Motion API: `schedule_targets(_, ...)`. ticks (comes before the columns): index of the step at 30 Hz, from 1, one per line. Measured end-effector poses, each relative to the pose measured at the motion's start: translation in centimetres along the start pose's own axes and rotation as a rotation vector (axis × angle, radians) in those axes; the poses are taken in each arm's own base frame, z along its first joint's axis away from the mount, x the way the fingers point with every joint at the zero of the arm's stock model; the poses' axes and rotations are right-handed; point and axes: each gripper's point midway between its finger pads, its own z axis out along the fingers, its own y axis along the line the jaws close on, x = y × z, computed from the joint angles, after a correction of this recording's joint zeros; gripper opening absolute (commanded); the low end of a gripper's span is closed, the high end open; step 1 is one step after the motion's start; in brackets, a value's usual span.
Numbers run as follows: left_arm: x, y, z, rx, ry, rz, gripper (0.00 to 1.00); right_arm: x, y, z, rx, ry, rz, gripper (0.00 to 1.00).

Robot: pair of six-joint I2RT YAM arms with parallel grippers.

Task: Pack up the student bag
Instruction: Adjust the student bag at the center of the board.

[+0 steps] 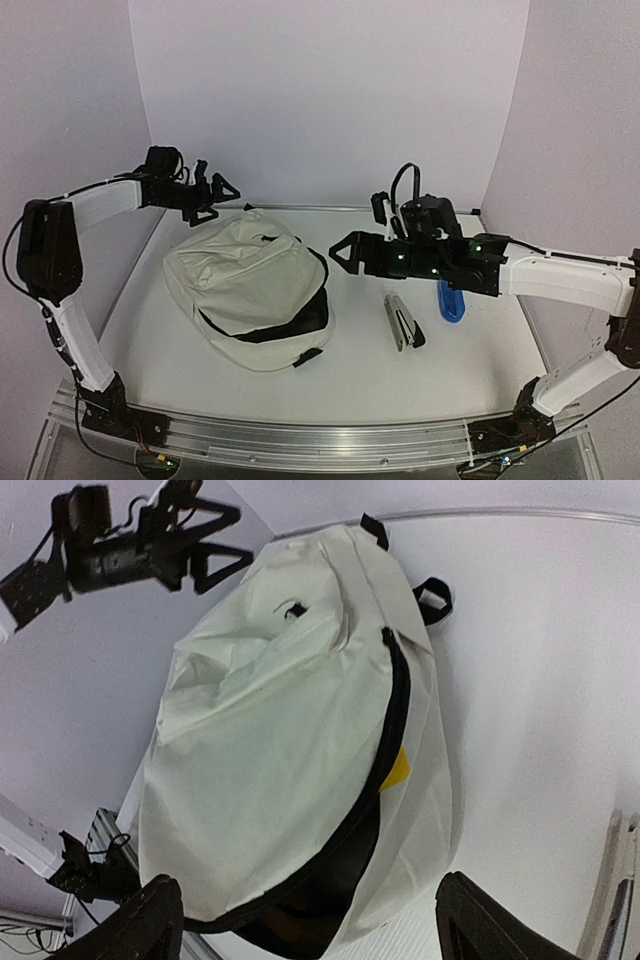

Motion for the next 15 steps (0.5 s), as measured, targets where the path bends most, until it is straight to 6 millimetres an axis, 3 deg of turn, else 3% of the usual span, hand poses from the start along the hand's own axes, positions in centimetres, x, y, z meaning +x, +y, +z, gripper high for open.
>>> schedule_targets(3,0.8,0.7,-4.5,-0.083,-0.071,-0.029,1.00,-1.9,-0.9,1.5,0.036,-0.028,-0.013,0.95)
schedule_targets(4,1.1,0.9,-5.1,-0.097,-0.079,-0.039,1.00,-2.1,-1.0,1.7,0.039,-0.030,-0.016,0.91)
schedule_targets(6,2.4,2.3,-8.0,-0.162,-0.130,-0.089,1.00,-2.5,-1.7,4.5,0.065,-0.016,-0.030,0.80)
schedule_targets(8,3.3,3.4,-9.0,-0.209,-0.152,-0.119,1.00,-2.4,-2.0,6.0,0.068,0.000,-0.029,0.72)
schedule_targets(10,5.8,5.5,-10.9,-0.311,-0.165,-0.192,1.00,-1.3,-2.6,9.0,0.050,0.056,-0.026,0.68)
schedule_targets(15,9.5,7.6,-13.4,-0.434,-0.194,-0.271,1.00,1.4,-3.3,12.1,0.001,0.161,-0.008,0.58)
